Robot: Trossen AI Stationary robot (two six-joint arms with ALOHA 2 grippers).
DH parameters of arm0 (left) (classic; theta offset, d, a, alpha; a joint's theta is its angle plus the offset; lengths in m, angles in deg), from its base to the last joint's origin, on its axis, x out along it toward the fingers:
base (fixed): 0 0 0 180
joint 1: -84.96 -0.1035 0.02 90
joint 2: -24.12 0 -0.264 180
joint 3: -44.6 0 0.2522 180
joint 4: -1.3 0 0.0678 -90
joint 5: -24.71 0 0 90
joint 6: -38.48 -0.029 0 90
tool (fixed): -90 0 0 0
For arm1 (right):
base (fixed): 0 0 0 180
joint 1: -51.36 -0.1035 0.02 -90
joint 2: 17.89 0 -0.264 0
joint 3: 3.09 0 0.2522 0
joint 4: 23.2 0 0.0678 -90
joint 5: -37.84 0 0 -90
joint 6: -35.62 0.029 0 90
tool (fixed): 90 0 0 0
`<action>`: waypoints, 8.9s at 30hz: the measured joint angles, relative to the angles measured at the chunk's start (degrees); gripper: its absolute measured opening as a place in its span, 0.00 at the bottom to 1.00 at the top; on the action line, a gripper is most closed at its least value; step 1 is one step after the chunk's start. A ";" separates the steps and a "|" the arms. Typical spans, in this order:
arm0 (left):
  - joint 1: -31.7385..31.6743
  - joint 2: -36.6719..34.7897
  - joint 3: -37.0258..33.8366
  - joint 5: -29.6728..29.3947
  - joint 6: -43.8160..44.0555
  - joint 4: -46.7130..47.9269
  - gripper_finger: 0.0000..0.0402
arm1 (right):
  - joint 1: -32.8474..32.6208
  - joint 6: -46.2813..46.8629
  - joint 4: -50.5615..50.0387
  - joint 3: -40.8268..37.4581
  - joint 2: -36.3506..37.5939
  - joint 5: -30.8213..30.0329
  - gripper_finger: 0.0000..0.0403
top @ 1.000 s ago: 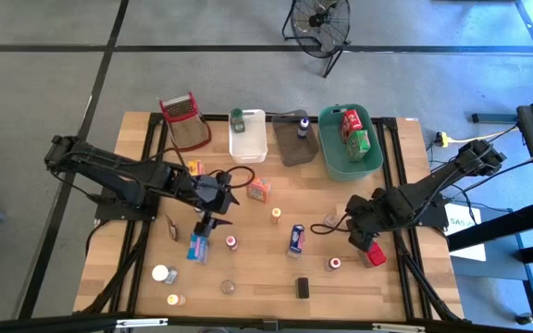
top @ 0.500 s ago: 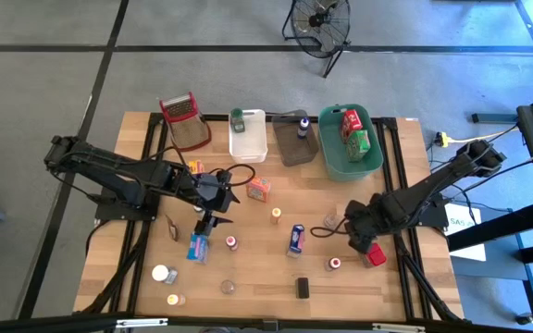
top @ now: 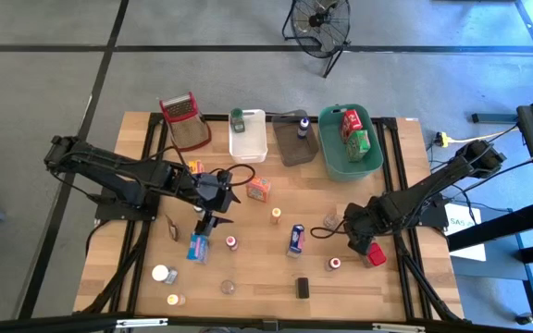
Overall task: Pick & Place Kitchen Items
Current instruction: Put the purple food coloring bottle into the black bin, then put the pink food coloring bottle into the black bin
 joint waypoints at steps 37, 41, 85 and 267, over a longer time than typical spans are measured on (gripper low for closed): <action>0.00 0.02 0.00 0.00 0.17 0.02 0.68 | 4.55 -5.93 2.12 0.00 0.00 0.39 0.54; 0.00 0.02 0.00 0.00 0.17 0.02 0.68 | 4.55 -5.88 2.13 0.00 0.00 0.44 0.51; 0.04 0.04 0.02 0.00 6.23 -1.25 0.68 | 27.92 -48.87 -5.95 35.15 0.02 -16.41 0.36; 13.86 8.04 -8.64 -6.13 21.69 -9.06 0.68 | 3.17 -43.32 5.74 37.73 -11.72 -30.08 0.62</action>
